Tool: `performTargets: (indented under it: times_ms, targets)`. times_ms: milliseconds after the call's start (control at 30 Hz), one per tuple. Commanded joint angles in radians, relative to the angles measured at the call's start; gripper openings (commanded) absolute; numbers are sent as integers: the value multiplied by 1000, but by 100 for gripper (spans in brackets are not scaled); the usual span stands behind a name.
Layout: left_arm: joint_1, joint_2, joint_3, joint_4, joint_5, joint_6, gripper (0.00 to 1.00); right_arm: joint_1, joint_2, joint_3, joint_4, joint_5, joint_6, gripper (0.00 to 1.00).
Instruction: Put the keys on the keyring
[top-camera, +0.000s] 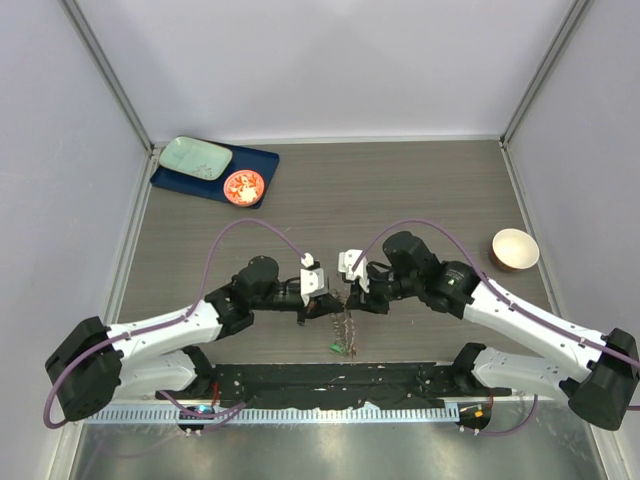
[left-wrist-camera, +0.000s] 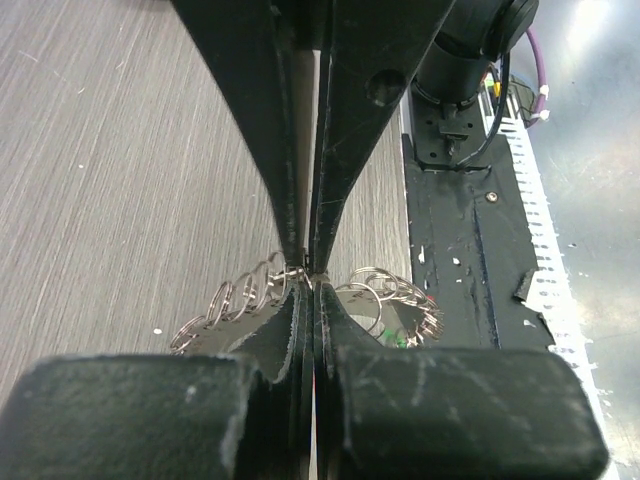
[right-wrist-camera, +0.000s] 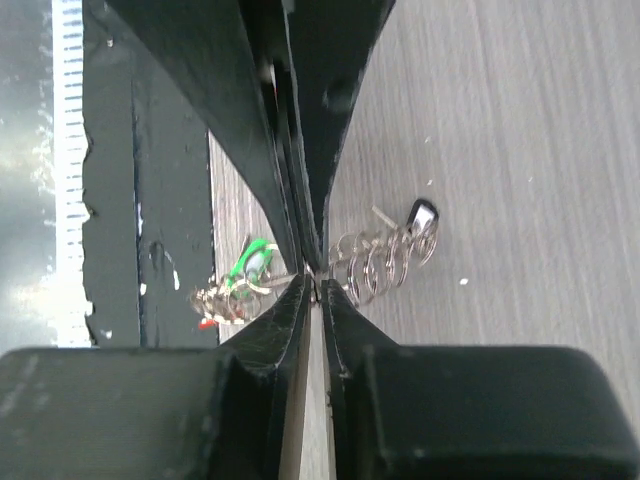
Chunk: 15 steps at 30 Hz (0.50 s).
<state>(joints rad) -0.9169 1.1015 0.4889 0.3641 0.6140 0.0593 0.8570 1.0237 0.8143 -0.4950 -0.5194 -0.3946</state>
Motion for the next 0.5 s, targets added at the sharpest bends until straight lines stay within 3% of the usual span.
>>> performTargets:
  times_ms: [0,167,300,467]
  targets:
    - [-20,-29,-9,42,-65,-10,0,8,-30,66,204,16,14,17]
    - [-16,-98,-88,128,-132,-22,0,4,-102,26,205,79,56,33]
    - [4,-138,-148,225,-152,-50,0,-4,-131,-18,204,113,80,36]
    - [19,-183,-193,274,-171,-79,0,-6,-119,-53,237,32,91,36]
